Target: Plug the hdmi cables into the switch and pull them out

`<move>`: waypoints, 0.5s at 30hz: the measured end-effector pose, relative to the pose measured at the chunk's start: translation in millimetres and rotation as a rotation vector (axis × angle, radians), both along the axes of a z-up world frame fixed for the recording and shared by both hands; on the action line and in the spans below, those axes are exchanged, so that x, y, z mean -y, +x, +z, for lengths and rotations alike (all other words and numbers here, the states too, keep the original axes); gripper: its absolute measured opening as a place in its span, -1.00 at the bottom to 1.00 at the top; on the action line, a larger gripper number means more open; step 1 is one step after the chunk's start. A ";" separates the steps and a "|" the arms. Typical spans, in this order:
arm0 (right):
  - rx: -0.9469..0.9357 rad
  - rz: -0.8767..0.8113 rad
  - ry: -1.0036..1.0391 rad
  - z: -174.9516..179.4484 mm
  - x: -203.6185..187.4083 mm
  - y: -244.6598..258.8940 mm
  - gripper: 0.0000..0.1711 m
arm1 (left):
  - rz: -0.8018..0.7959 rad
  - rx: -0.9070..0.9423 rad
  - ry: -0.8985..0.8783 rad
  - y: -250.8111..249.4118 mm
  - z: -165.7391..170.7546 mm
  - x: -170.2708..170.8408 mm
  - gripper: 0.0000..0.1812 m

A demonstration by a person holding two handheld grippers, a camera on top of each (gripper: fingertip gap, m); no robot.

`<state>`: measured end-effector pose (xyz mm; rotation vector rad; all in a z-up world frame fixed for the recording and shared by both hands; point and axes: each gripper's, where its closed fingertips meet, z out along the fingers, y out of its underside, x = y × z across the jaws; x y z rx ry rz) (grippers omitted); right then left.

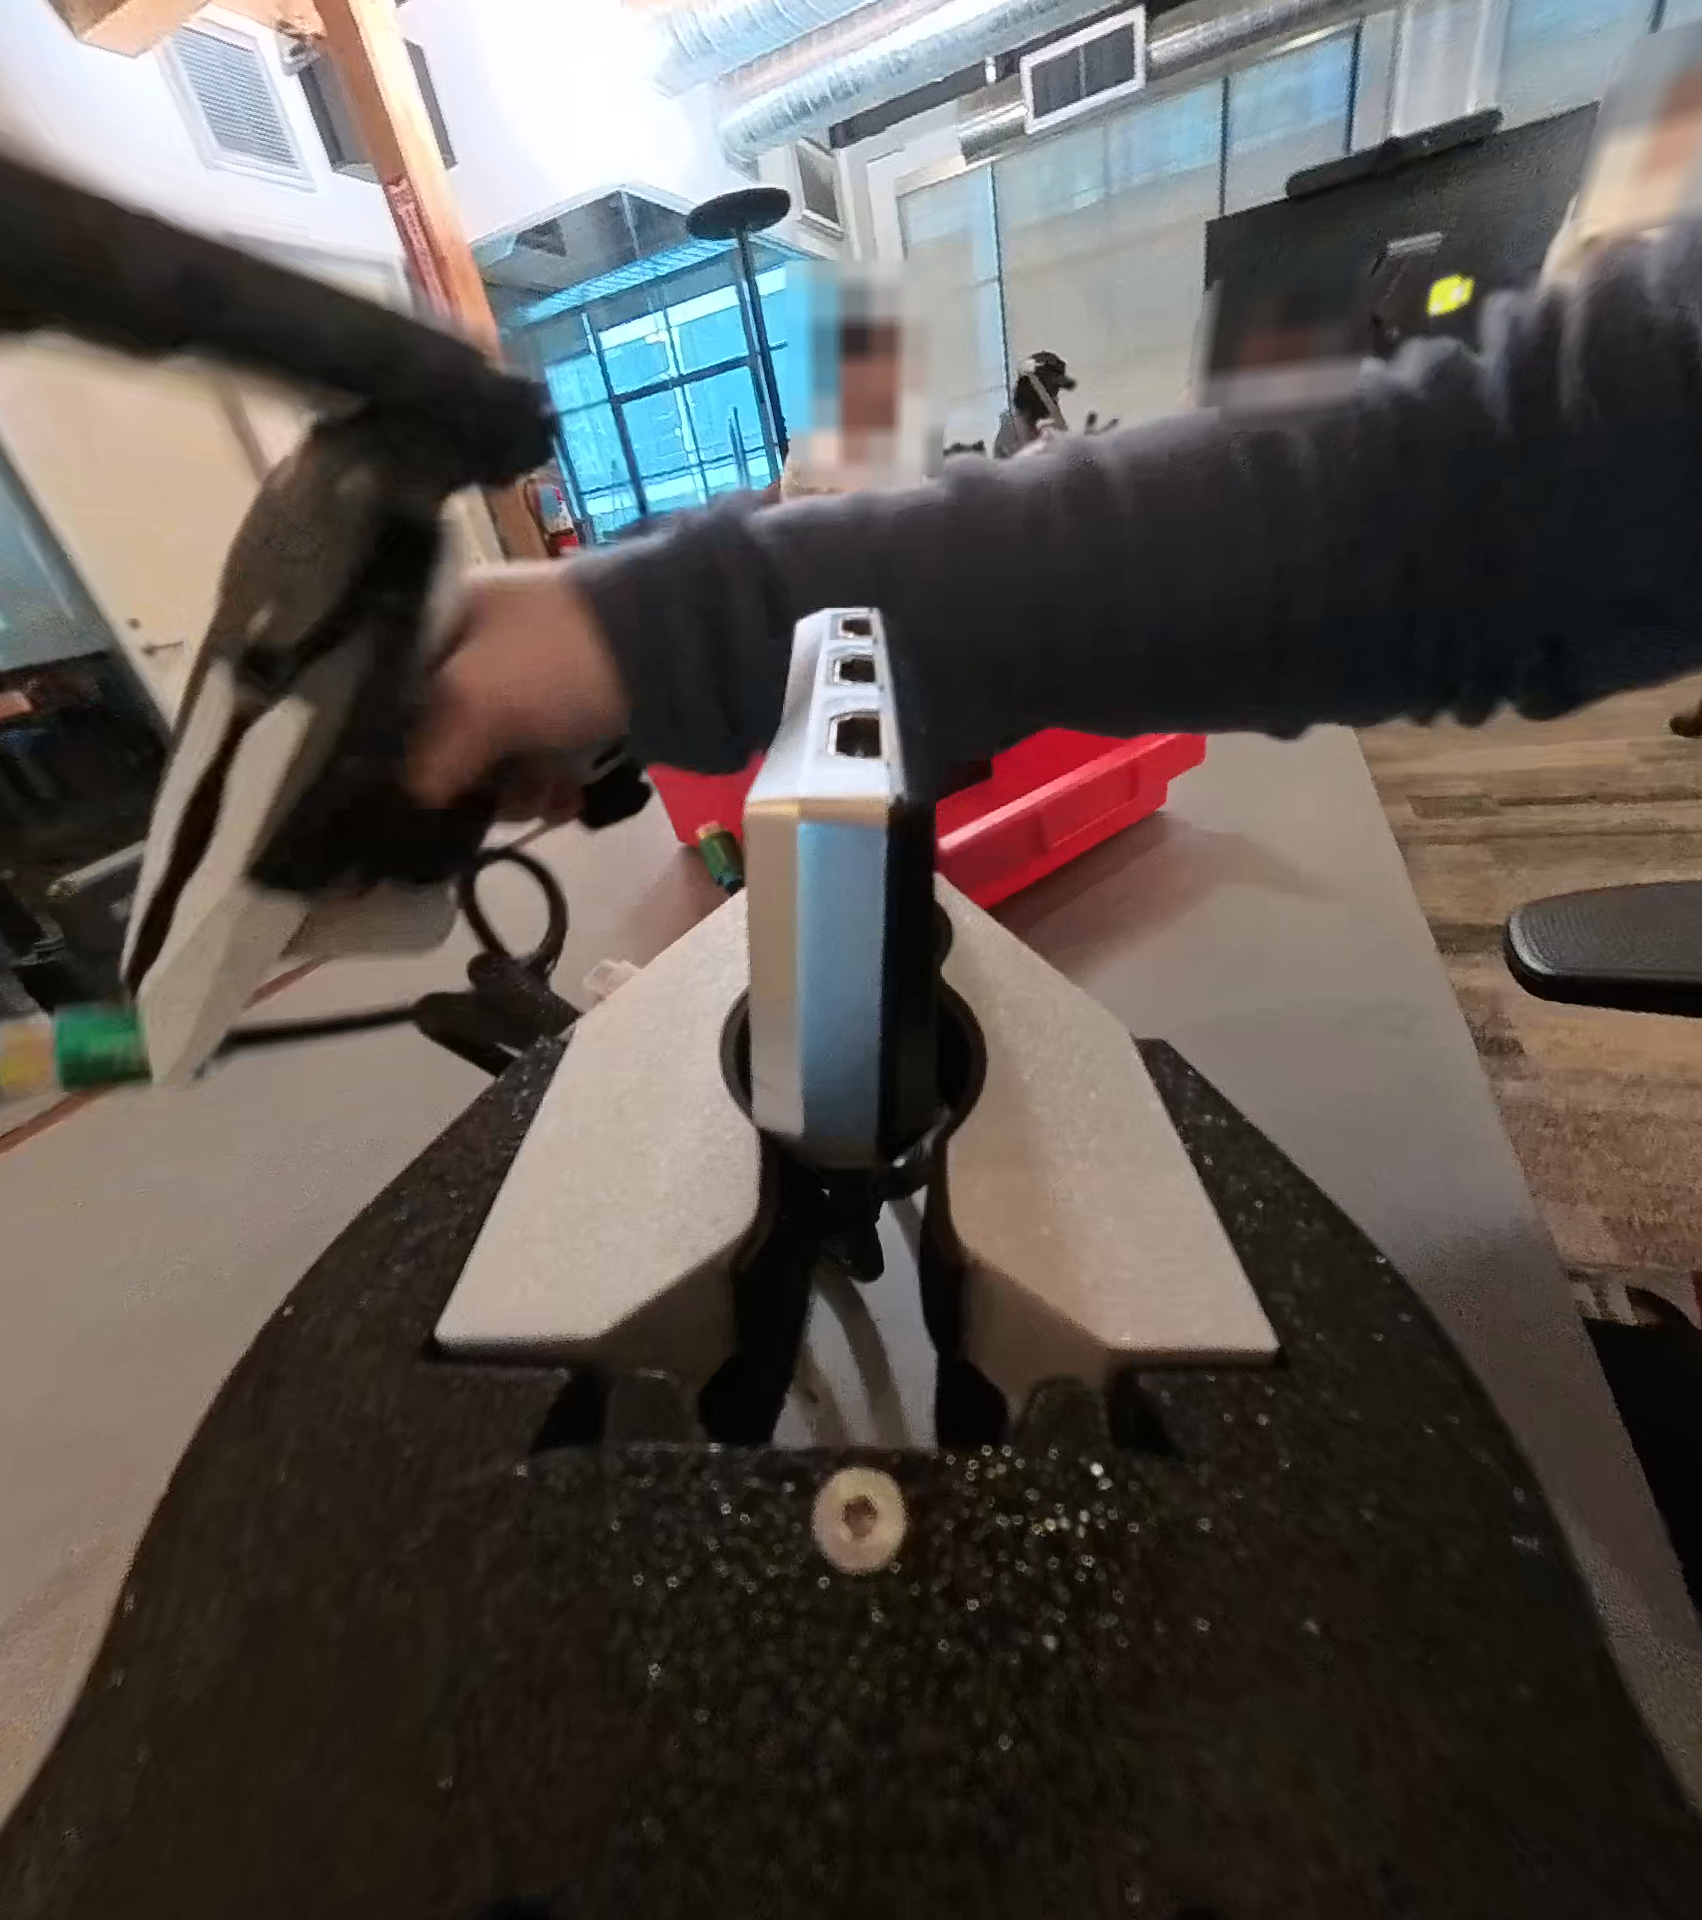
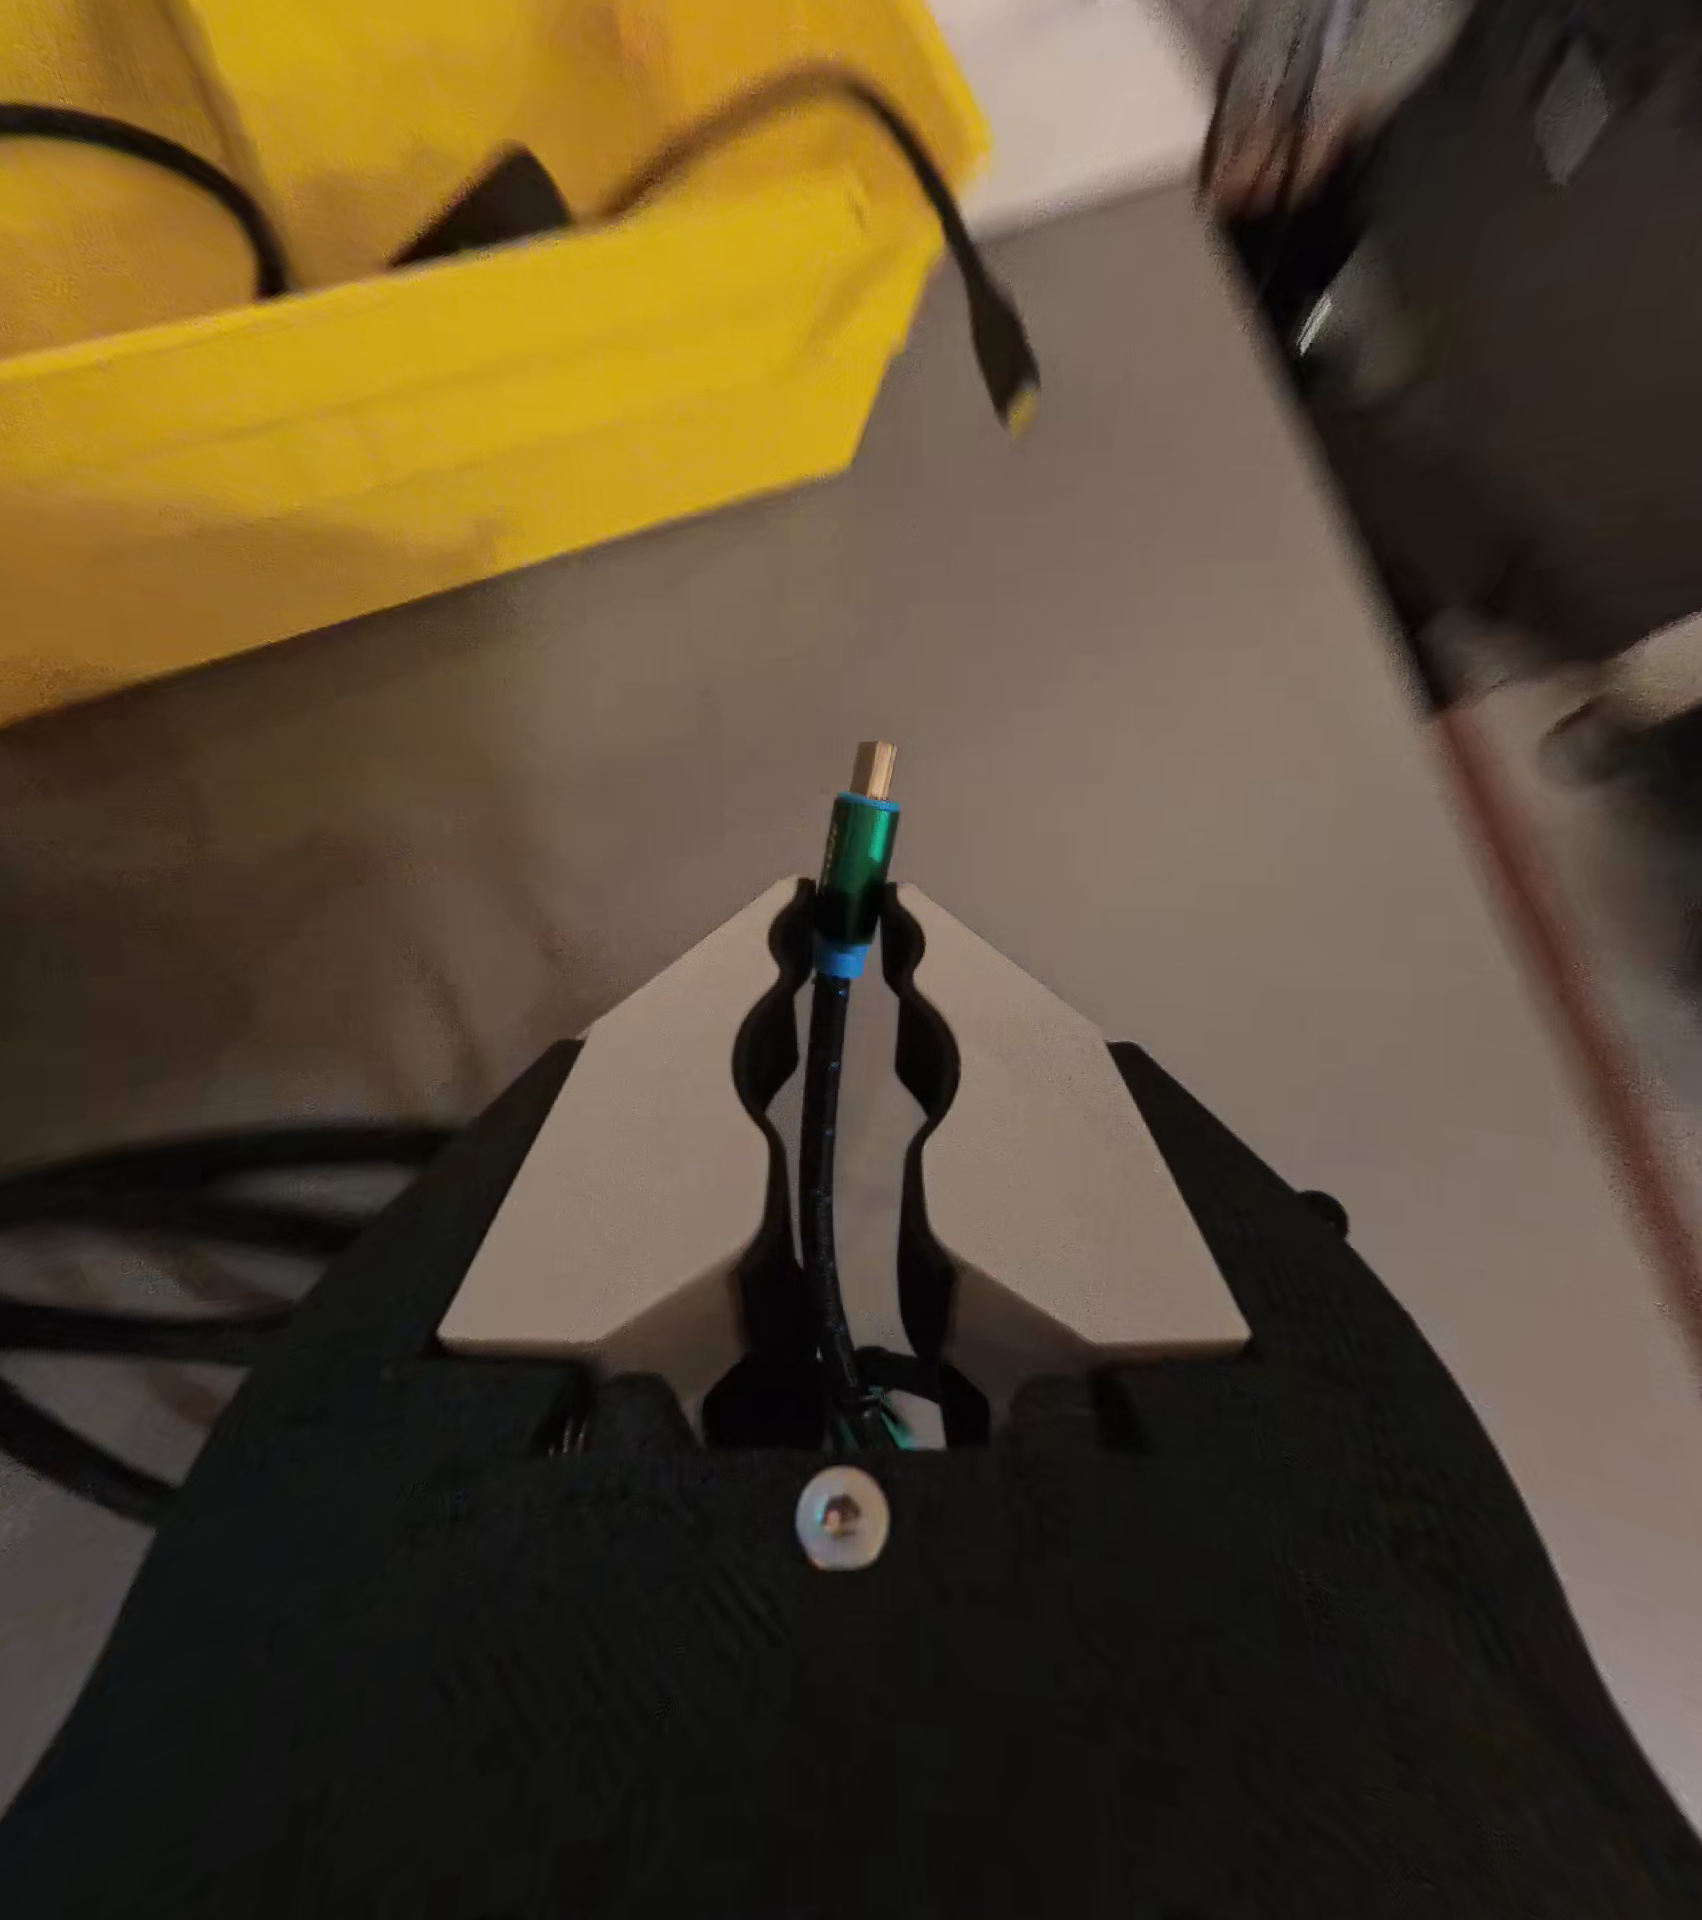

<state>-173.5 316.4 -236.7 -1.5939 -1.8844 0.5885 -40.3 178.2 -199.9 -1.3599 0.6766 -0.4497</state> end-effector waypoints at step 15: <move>-0.298 0.210 1.196 112.9 94.1 96.7 -0.86 | 0.075 -0.005 0.090 -6.6 10.9 0.3 -0.79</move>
